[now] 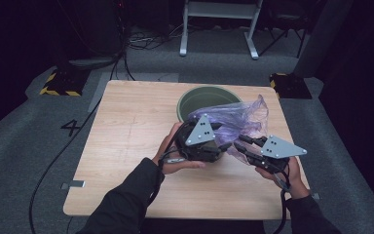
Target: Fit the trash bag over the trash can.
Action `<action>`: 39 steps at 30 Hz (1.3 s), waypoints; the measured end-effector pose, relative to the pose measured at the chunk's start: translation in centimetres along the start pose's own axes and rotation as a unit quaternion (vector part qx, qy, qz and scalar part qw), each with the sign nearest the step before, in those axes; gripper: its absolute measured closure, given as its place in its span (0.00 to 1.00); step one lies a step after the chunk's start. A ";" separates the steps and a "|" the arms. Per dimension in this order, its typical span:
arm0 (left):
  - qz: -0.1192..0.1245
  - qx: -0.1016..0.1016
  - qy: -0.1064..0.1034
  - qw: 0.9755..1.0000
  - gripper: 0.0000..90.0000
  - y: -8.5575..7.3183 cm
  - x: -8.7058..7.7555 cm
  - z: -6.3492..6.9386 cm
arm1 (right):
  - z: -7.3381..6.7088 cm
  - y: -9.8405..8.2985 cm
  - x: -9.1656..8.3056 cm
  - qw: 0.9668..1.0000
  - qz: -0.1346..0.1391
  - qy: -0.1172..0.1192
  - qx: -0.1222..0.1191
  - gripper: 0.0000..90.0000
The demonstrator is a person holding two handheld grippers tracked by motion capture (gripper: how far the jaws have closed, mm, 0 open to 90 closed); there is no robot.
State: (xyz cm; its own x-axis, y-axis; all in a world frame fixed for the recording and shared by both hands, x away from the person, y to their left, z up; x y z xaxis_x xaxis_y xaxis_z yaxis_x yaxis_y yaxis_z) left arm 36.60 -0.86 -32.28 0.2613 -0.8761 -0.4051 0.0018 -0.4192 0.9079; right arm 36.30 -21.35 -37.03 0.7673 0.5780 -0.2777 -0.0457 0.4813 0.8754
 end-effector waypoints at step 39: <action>0.049 -0.057 0.096 0.992 0.98 -6.7 -7.4 -2.2 | 1.1 -3.8 -0.3 0.998 -0.034 -0.040 0.025 0.90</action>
Point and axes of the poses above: each handheld gripper's, and its own axes: x roughly forward along the jaws, y roughly out of its top, z roughly to its right, the point moved 3 cm from there along x, roughly forward along the jaws, and after that the axes turned 10 degrees about -y, right-handed, at the moved point
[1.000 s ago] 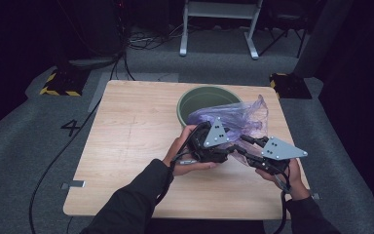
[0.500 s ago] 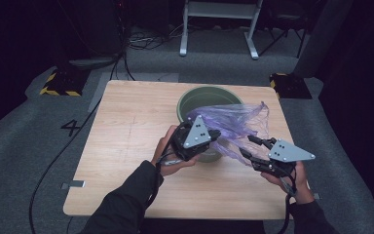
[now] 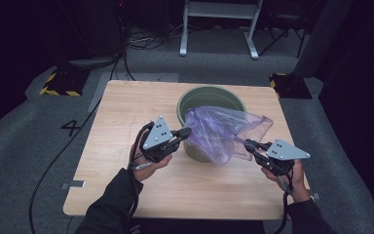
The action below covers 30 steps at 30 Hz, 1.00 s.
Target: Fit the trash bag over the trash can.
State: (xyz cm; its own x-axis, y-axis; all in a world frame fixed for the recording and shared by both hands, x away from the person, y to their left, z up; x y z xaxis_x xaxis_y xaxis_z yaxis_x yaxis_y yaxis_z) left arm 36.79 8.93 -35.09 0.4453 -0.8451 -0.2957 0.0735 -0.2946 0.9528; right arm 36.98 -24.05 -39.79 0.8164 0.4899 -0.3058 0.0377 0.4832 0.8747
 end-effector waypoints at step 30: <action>0.002 0.006 -0.018 1.000 0.17 -2.5 -2.1 3.0 | -1.5 3.5 -4.1 0.997 0.056 -0.012 -0.046 0.59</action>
Point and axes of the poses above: each handheld gripper's, and its own axes: x roughly forward along the jaws, y roughly out of its top, z roughly to its right, the point moved 3 cm from there along x, roughly forward along the jaws, and after that the axes turned 10 degrees about -y, right-handed, at the moved point
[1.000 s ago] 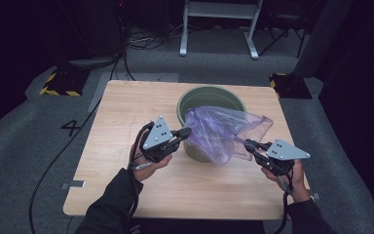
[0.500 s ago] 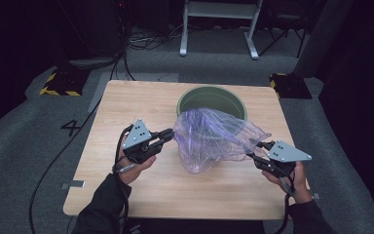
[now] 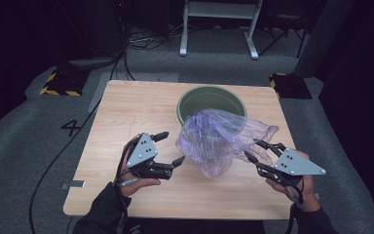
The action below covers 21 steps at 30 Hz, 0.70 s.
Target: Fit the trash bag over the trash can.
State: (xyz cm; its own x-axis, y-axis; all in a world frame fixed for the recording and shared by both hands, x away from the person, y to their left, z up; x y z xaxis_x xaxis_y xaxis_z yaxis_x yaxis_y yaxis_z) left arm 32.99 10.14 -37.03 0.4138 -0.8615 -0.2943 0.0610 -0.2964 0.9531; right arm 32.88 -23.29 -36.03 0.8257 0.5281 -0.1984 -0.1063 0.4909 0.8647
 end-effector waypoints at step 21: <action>-0.003 0.019 0.033 0.999 0.89 0.9 1.8 -3.8 | 1.7 1.8 2.4 1.000 0.019 -0.018 0.003 0.80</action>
Point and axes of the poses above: each handheld gripper's, and its own axes: x roughly forward along the jaws, y roughly out of its top, z roughly to its right, the point moved 3 cm from there along x, roughly forward along the jaws, and after that the axes turned 10 degrees about -y, right-handed, at the moved point
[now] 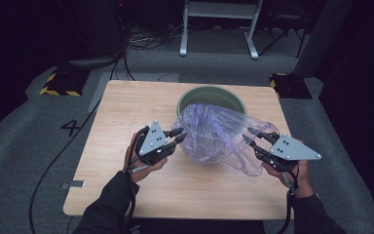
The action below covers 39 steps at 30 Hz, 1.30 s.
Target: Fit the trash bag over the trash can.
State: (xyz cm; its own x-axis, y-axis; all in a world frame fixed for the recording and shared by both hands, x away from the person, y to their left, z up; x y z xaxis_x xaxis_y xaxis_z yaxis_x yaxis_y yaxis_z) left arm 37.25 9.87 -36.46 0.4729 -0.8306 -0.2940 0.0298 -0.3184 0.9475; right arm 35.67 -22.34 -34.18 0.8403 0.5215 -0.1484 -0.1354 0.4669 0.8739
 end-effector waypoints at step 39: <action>0.004 0.063 -0.091 0.994 0.17 2.8 -1.5 4.0 | 4.2 -3.3 4.9 0.994 -0.095 -0.050 0.035 1.00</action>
State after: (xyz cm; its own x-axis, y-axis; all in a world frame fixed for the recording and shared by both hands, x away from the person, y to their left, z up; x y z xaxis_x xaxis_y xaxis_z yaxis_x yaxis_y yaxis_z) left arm 33.09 8.39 -33.83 0.3056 -0.8982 -0.3160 -0.0885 -0.3572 0.9298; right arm 42.45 -24.30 -35.86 0.8955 0.3539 -0.2700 0.0647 0.4968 0.8655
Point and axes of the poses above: each handheld gripper's, and its own axes: x roughly forward along the jaws, y roughly out of its top, z roughly to its right, the point moved 3 cm from there along x, roughly forward along the jaws, and after that the axes turned 10 degrees about -y, right-handed, at the moved point
